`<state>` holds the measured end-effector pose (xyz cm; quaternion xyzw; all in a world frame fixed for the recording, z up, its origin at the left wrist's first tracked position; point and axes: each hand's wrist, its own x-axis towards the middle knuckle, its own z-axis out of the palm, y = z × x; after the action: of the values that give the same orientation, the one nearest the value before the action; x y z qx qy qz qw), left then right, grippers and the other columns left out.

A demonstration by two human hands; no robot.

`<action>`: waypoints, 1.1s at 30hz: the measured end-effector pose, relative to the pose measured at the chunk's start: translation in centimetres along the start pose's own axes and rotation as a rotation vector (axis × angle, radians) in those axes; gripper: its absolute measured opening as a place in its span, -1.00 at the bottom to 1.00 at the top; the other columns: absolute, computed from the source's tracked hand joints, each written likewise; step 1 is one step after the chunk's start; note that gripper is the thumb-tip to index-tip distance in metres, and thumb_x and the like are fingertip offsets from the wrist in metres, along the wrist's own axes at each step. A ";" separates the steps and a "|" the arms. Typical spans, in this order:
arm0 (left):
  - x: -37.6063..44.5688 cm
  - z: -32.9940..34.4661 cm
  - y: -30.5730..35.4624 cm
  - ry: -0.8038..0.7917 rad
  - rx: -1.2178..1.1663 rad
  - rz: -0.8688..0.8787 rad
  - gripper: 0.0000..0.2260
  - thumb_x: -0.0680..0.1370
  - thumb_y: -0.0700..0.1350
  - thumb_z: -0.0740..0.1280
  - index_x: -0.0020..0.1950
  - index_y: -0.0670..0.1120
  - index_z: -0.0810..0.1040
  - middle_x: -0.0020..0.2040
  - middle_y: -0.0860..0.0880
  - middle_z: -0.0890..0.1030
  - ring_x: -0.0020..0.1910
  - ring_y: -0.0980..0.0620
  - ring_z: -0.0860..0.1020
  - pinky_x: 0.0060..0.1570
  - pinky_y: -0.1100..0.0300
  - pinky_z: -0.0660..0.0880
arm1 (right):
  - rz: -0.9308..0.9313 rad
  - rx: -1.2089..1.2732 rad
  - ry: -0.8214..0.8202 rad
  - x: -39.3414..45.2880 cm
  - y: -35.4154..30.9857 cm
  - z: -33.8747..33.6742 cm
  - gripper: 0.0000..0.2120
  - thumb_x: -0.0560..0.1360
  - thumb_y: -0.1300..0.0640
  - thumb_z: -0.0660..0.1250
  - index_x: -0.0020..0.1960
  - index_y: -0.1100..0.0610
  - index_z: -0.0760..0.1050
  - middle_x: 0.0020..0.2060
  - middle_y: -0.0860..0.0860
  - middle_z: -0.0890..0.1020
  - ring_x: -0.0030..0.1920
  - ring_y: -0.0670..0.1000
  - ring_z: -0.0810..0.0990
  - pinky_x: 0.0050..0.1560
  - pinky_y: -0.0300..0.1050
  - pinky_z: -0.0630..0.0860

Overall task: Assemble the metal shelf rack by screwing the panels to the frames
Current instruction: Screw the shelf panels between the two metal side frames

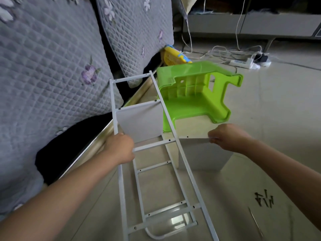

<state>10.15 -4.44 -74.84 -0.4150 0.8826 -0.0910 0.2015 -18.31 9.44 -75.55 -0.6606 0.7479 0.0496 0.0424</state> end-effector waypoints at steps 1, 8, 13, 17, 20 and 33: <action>-0.1 0.3 -0.1 0.034 -0.001 0.005 -0.73 0.51 0.05 0.22 0.05 -0.07 0.60 0.07 -0.03 0.57 0.15 -0.03 0.48 -0.12 0.22 0.38 | -0.005 0.011 0.010 0.1 0.1 0.0 -0.81 0.54 0.07 0.21 0.05 0.08 0.55 -0.01 0.10 0.60 0.06 0.10 0.55 -0.07 -0.14 0.42; -0.7 0.8 -0.9 0.194 -0.038 0.080 -0.73 0.53 0.01 0.19 0.01 -0.10 0.60 0.01 -0.03 0.52 0.10 -0.03 0.47 -0.05 0.21 0.37 | -0.099 0.133 0.234 -0.2 0.6 1.3 -0.86 0.45 0.18 0.33 -0.17 0.26 0.58 -0.30 0.14 0.60 -0.19 0.14 0.59 -0.24 -0.08 0.46; -0.7 0.8 -1.7 0.231 -0.081 0.094 -0.75 0.55 0.00 0.16 -0.05 -0.10 0.57 -0.05 -0.02 0.49 0.04 -0.03 0.49 -0.10 0.19 0.36 | -0.215 0.161 0.305 -0.6 0.8 0.8 -0.84 0.24 0.18 0.37 -0.45 0.22 0.43 -0.58 0.00 0.37 -0.52 0.03 0.50 -0.41 -0.18 0.20; -0.4 0.3 -1.9 0.235 -0.110 0.105 -0.75 0.55 0.02 0.17 -0.08 -0.08 0.58 -0.12 0.01 0.42 0.02 -0.03 0.51 -0.10 0.19 0.38 | -0.231 0.118 0.236 -0.8 0.5 0.9 -0.78 0.22 0.23 0.44 -0.47 0.17 0.40 -0.59 0.03 0.45 -0.50 0.07 0.51 -0.50 -0.25 0.28; -0.1 0.1 -2.0 0.218 -0.101 0.105 -0.74 0.56 0.04 0.17 -0.04 -0.08 0.58 -0.01 0.00 0.50 0.03 -0.03 0.51 -0.11 0.20 0.36 | -0.237 0.166 0.269 -0.1 -0.2 0.8 -0.74 0.28 0.30 0.46 -0.44 0.17 0.39 -0.54 0.10 0.48 -0.39 0.13 0.52 -0.42 -0.15 0.33; 0.4 -1.0 -2.6 0.153 -0.107 0.107 -0.71 0.60 0.10 0.13 0.13 -0.05 0.49 0.12 -0.02 0.49 0.16 -0.02 0.46 0.12 0.11 0.27 | -0.075 0.514 0.324 2.4 -6.7 0.3 -0.86 0.38 0.25 0.42 -0.14 0.33 0.62 -0.25 0.25 0.65 -0.18 0.19 0.60 -0.14 0.00 0.47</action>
<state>11.24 -6.42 -73.22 -0.3695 0.9198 -0.0642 0.1155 -11.96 6.26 -76.29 -0.6546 0.7081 -0.2489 0.0903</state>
